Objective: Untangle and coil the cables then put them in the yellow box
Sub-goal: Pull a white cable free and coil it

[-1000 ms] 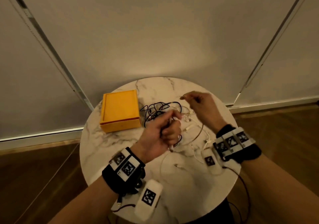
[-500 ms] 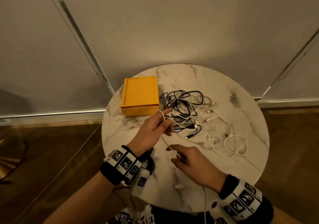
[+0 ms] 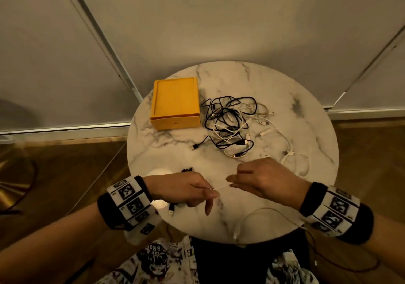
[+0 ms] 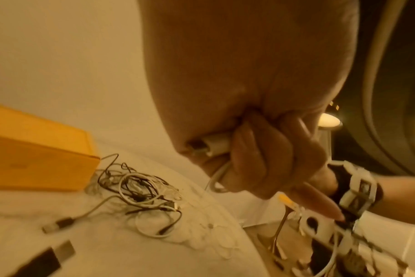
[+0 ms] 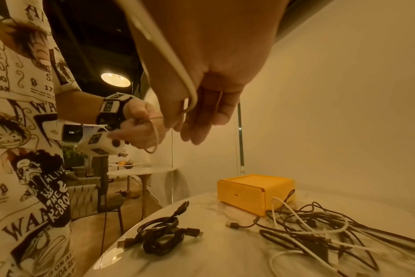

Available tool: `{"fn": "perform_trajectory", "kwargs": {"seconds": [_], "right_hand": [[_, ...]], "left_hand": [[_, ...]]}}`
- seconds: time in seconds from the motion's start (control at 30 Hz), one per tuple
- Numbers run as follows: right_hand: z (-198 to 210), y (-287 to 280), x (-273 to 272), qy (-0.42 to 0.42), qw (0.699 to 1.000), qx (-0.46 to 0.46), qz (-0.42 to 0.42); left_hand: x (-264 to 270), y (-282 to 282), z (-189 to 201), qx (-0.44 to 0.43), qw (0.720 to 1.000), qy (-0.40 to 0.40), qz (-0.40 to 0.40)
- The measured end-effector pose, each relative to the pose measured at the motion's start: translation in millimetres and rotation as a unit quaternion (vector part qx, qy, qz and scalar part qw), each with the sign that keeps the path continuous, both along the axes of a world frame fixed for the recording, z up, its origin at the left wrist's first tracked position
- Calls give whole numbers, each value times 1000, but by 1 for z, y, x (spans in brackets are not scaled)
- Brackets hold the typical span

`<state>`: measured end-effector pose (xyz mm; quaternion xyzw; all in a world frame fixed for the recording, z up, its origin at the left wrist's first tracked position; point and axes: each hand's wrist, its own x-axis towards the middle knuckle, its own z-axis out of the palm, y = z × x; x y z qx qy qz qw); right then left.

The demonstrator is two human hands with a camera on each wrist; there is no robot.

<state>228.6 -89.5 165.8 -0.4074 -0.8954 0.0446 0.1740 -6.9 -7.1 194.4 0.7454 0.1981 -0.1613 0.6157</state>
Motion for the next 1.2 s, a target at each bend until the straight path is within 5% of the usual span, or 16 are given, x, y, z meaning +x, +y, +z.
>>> {"fn": "perform_trajectory", "kwargs": {"seconds": [0.2,0.37,0.5,0.67,0.73,0.77,0.87,0.93,1.0,1.1,1.2], "right_hand": [[1,11,-12,16,999,38,6],[-5,13,-33,131,988,16,-77],[-7,5,-58,382,892,-202,-134],[-8,-5,-78,537,732,-378,-181],[-12,-13,-83,546,703,-415,-189],[-14,-19,-85,527,718,-414,-186],[-22,-28,-87,395,829,-366,-148],[-18,-25,-82,295,892,-318,-128],[-10,-20,-70,232,932,-255,-113],[3,-12,-45,222,945,-222,-96],[9,-8,-31,271,919,-266,-107]], "left_hand": [[-4,-5,-1,-235,968,-50,78],[-6,-15,-3,-405,881,-171,174],[6,-9,3,-377,844,-265,275],[26,-4,15,-274,825,-337,362],[29,0,15,-219,831,-360,364],[30,1,13,-172,846,-357,358],[28,-4,3,82,910,-278,297],[25,-7,-7,294,914,-200,197],[17,-4,-16,411,900,-111,98],[2,-1,-23,357,931,-35,65],[-6,-18,-16,48,985,-67,154]]}}
